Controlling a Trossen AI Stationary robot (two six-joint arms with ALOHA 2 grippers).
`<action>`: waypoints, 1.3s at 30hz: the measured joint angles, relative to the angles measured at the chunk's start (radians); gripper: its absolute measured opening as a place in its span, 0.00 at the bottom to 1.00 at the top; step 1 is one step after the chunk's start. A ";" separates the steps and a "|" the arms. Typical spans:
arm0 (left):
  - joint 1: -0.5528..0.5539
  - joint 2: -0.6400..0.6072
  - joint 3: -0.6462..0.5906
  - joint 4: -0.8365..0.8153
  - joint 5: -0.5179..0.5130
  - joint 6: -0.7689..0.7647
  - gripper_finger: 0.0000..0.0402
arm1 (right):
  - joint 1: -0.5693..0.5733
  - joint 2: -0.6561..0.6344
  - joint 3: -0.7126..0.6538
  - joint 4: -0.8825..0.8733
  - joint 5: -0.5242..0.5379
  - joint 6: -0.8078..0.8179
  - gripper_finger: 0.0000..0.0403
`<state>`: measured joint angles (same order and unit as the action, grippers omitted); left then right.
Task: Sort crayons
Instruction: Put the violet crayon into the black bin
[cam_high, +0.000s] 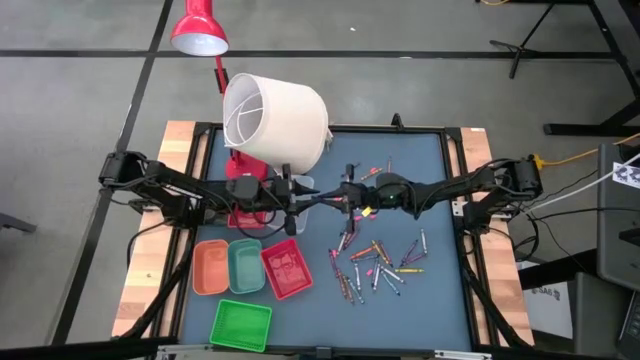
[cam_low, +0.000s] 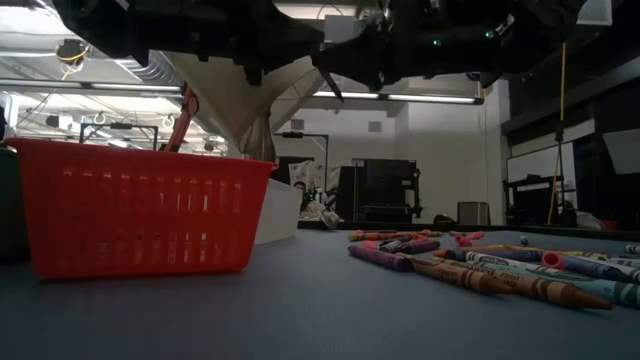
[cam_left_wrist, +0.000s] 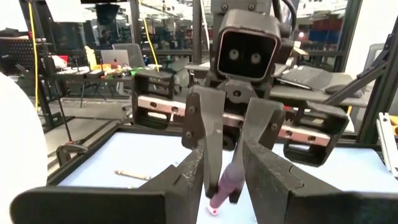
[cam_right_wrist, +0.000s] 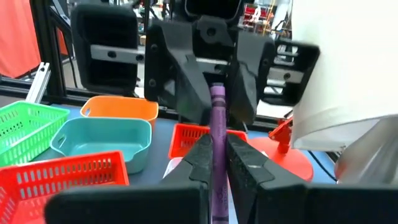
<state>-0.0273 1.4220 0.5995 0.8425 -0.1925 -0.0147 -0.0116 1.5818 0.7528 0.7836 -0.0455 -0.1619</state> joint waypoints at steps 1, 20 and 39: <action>0.000 0.000 0.000 0.000 0.000 0.000 0.24 | 0.000 0.000 0.000 0.009 -0.007 0.000 0.08; 0.000 0.000 0.000 0.000 -0.007 0.001 0.16 | -0.002 0.000 0.000 -0.001 -0.035 0.000 0.08; 0.000 0.000 0.000 0.000 -0.011 0.001 0.02 | -0.001 0.000 0.000 -0.003 0.024 0.000 0.12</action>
<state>-0.0273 1.4220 0.5995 0.8421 -0.2039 -0.0135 -0.0124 1.5818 0.7532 0.7811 -0.0216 -0.1624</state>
